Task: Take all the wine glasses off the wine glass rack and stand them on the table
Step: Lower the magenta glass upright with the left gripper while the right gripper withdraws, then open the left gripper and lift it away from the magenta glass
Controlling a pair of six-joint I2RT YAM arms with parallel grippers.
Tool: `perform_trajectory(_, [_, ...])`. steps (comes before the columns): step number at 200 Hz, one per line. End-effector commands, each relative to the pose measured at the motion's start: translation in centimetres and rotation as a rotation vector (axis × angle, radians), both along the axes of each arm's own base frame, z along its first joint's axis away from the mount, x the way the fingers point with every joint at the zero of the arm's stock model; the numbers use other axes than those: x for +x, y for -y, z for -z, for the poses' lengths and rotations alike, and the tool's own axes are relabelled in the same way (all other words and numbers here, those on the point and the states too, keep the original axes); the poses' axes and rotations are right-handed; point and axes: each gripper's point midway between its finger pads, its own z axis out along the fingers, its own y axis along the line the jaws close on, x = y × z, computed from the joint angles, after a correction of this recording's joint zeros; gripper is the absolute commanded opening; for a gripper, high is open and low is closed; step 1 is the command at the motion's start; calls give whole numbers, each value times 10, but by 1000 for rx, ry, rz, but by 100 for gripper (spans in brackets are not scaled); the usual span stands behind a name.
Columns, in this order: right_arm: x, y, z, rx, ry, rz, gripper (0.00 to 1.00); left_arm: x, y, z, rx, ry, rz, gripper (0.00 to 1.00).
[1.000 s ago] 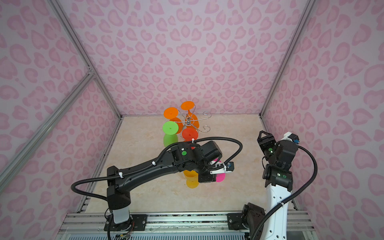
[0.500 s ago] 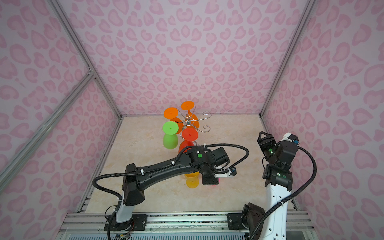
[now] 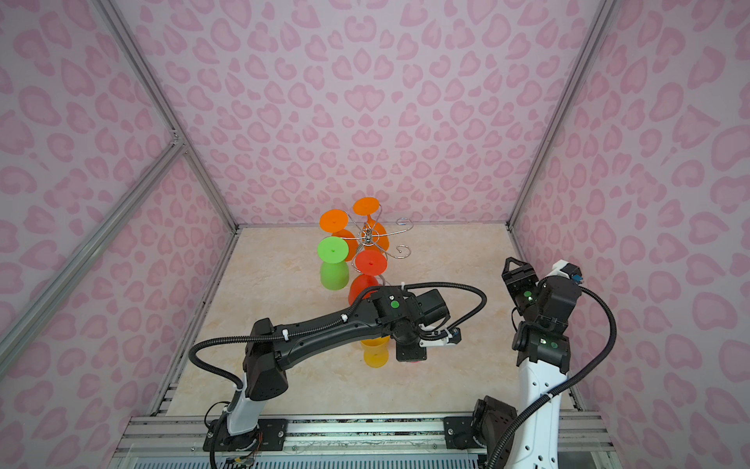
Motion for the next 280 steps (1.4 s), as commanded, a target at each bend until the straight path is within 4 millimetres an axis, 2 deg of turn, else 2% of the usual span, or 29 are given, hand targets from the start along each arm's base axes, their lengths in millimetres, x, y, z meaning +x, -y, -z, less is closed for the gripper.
perform_trajectory(1, [1,-1,-3,-9,20,-7,65,3,-5,2,23,0,-23,18])
perform_trajectory(30, [2,-1,-2,-3,19,-11,65,4,-4,-11,-11,3,-31,35])
perform_trajectory(33, [2,-1,-2,-3,20,-11,65,4,-4,-13,-15,3,-30,40])
perform_trajectory(63, [2,-2,-1,-1,21,-17,65,-2,2,-54,-130,1,-19,54])
perform_trajectory(88, [2,-3,-1,4,23,-18,65,-13,7,-110,-306,-11,2,58])
perform_trajectory(114, [4,-4,2,38,38,-24,65,-45,8,-188,-595,-98,62,58])
perform_trajectory(128, [5,-5,4,48,41,-28,65,-51,2,-229,-749,-103,54,58])
perform_trajectory(149, [5,-6,4,49,43,-33,65,-49,-20,-283,-955,-111,-11,58])
perform_trajectory(160, [6,-7,3,50,48,-40,65,-44,-38,-310,-1066,-153,-58,58])
perform_trajectory(177, [7,-10,2,48,53,-51,65,-18,-69,-340,-1221,-211,-209,58])
perform_trajectory(191, [8,-12,0,47,60,-63,65,5,-94,-349,-1305,-299,-353,60])
perform_trajectory(203, [10,-16,-3,46,69,-80,64,29,-114,-350,-1360,-387,-493,60])
perform_trajectory(215, [10,-21,-7,50,75,-103,63,50,-129,-342,-1400,-462,-607,60])
perform_trajectory(230, [11,-35,-15,54,93,-156,62,61,-142,-332,-1408,-490,-667,60])
perform_trajectory(261, [5,-90,-33,39,115,-337,61,78,-173,-321,-1420,-399,-768,60])
perform_trajectory(279, [-1,-127,-38,40,116,-447,60,86,-195,-327,-1457,-330,-808,60])
perform_trajectory(280, [-2,-129,-38,41,117,-453,60,88,-195,-321,-1447,-331,-822,60])
